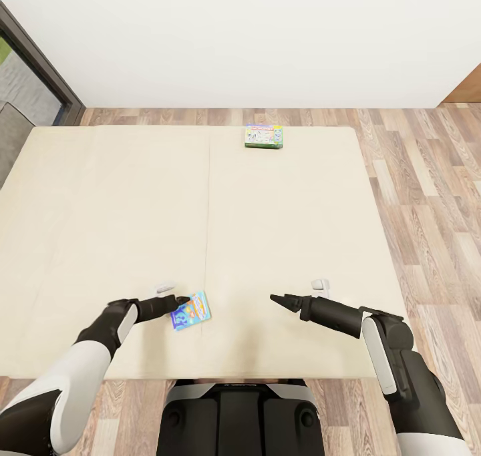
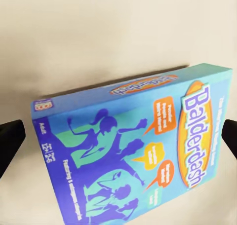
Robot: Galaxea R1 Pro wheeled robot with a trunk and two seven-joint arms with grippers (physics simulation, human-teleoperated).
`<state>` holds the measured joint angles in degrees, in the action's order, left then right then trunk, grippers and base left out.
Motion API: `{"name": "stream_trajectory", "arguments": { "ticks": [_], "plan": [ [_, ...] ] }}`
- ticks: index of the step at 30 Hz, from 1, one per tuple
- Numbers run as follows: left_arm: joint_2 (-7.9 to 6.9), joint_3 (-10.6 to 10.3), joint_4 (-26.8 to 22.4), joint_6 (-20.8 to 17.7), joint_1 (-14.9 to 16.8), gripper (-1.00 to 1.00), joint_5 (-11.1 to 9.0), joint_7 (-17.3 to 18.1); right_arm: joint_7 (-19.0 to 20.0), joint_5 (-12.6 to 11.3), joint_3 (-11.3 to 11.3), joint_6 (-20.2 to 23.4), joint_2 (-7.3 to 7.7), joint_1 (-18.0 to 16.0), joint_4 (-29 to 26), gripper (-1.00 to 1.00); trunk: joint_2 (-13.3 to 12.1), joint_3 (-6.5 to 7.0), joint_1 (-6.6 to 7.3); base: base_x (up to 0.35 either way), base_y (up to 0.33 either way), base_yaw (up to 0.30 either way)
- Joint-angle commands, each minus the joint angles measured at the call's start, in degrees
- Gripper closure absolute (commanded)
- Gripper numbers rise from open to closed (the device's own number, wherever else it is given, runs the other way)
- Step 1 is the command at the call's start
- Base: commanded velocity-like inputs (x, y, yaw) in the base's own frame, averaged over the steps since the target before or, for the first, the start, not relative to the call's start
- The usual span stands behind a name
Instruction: Put all the toys in the child's room - the three board games (two on the bed and one on the table), the two jigsaw puzzles on the table, and the tennis ball on the table - inside the toy box on the table in the child's room.
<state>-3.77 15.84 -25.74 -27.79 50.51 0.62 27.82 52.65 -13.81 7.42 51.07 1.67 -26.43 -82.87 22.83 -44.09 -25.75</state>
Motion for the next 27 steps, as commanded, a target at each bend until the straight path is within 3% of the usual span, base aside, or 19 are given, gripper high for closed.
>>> {"name": "stream_trajectory", "arguments": {
  "ticks": [1,9,13,21,27],
  "plan": [
    [0.12,0.4,0.03,-0.53,0.03,-1.0,0.04,0.23,0.17,-0.02,0.05,0.26,0.0,-0.03,-0.01,-1.0,0.09,-0.06,-0.03,0.0,0.0,0.0],
    [2.65,0.37,0.19,-1.19,0.03,-1.0,-0.03,0.17,0.17,-0.06,0.05,0.26,0.03,-0.03,-0.01,-1.0,0.09,-0.06,-0.03,0.0,0.0,0.0],
    [2.87,0.4,0.18,-1.15,0.03,-1.0,-0.05,0.2,0.17,-0.05,0.05,0.26,0.21,-0.03,-0.01,-1.0,0.09,-0.06,-0.03,0.0,0.0,0.0],
    [2.67,0.14,0.17,-1.0,0.03,-1.0,0.15,0.17,0.3,-0.69,0.05,0.26,2.01,-0.03,0.1,-1.0,0.09,-0.06,-0.03,0.0,0.0,0.0],
    [2.87,0.0,0.16,-0.67,0.03,-1.0,0.29,-0.17,0.27,-0.76,0.05,0.26,2.25,-0.03,0.16,-1.0,0.09,-0.06,-0.03,0.0,0.0,0.0]
  ]
}}
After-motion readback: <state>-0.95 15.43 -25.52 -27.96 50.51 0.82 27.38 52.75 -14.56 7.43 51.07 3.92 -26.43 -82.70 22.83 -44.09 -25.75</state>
